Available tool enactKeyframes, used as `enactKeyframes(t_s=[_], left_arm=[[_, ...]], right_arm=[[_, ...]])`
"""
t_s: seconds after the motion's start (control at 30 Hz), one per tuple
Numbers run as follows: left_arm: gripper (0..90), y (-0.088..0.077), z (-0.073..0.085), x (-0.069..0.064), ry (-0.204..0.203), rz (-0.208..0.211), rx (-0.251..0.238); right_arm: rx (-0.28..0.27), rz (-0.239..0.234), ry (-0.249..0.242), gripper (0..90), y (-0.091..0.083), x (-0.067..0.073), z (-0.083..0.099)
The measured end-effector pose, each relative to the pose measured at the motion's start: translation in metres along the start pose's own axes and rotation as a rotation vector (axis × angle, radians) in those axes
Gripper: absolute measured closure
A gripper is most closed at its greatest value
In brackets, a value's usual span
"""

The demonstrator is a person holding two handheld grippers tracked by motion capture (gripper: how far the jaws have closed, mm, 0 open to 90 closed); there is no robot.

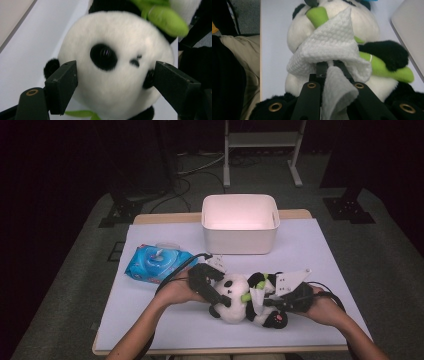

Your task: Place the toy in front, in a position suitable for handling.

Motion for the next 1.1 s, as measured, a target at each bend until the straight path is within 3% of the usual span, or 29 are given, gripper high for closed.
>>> enactKeyframes(t_s=[0.27, 0.47, 0.77, 1.1], left_arm=[[20.3, -0.002, 0.013, 0.000, 0.019, 0.009, -0.004], [25.6, 0.004, 0.015, -0.001, 0.005, 0.009, -0.023], [30.9, 0.015, 0.005, -0.005, -0.036, 0.020, -0.084], [30.9, 0.023, -0.014, -0.013, -0.012, 0.033, -0.095]], right_arm=[[0.031, 0.000, 0.012, 83.4, -0.007, 0.002, 0.011], [0.040, 0.008, 0.033, 83.4, -0.012, -0.002, 0.020], [0.036, 0.019, 0.070, 83.5, -0.017, -0.016, 0.030], [0.053, 0.042, 0.114, 83.6, -0.029, -0.031, 0.048]])
Point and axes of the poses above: each handheld gripper's, and its own axes: y roughly forward along the jaws, z roughly out of its underside, x roughly to its left, the point moved 10 cm from there along y, roughly forward along the jaws, and after that the axes turned 1 degree about -x, right-handed, at the moved point
